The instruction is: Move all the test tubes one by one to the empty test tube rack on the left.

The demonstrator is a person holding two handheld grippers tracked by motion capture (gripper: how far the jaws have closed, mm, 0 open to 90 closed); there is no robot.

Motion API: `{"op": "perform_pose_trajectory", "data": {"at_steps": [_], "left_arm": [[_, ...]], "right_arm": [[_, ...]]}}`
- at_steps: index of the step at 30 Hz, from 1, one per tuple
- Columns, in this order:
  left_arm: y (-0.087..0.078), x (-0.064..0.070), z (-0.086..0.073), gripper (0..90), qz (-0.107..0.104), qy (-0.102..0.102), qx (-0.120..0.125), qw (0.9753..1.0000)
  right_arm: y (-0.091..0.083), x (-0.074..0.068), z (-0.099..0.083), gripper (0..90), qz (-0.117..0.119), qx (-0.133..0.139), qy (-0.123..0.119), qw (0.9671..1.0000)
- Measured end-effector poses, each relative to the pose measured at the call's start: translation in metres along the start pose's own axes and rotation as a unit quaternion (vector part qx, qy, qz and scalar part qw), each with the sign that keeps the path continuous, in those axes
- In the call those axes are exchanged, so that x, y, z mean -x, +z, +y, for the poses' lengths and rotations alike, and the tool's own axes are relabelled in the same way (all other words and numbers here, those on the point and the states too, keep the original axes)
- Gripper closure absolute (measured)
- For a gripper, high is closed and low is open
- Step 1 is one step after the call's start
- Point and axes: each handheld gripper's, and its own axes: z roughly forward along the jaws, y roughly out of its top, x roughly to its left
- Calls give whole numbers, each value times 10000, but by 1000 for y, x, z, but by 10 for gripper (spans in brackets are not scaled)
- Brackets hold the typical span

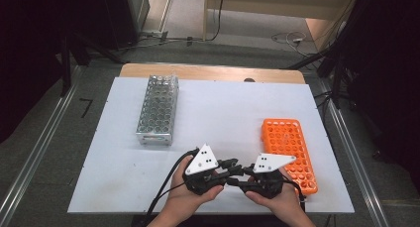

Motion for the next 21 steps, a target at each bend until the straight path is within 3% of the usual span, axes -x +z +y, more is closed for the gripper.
{"op": "perform_pose_trajectory", "data": {"at_steps": [6, 11, 13, 14, 15, 16, 18, 19, 21], "left_arm": [[-8, -4, 3, 765, 128, -12, 110, 9999], [-19, -12, 5, 765, 318, -57, 222, 9992], [-22, -14, 5, 765, 397, 71, 224, 9989], [-23, -16, 4, 765, 397, 32, 225, 9990], [-23, -20, 4, 765, 308, -146, 245, 9991], [-24, -20, 4, 766, 424, -181, 284, 9985], [-21, -18, 7, 766, 525, -27, 267, 9983], [-20, -18, 9, 766, 627, 70, 197, 9978], [-25, -23, 13, 765, 547, -9, 362, 9978]], "right_arm": [[-11, 6, -2, 345, -29, 162, 75, 9998], [-33, 14, -11, 149, -341, 199, 25, 9992], [-45, 19, -15, 62, -447, 168, 71, 9988], [-53, 21, -18, 47, -573, 133, 78, 9982], [-61, 24, -21, 14, -713, 149, 214, 9971], [-72, 30, -23, 0, -505, 268, 592, 9966], [-89, 34, -20, 0, -480, 677, 970, 9918], [-97, 36, -18, 0, -488, 822, 898, 9914], [-110, 39, -19, 0, -1079, 826, 566, 9891]]}}
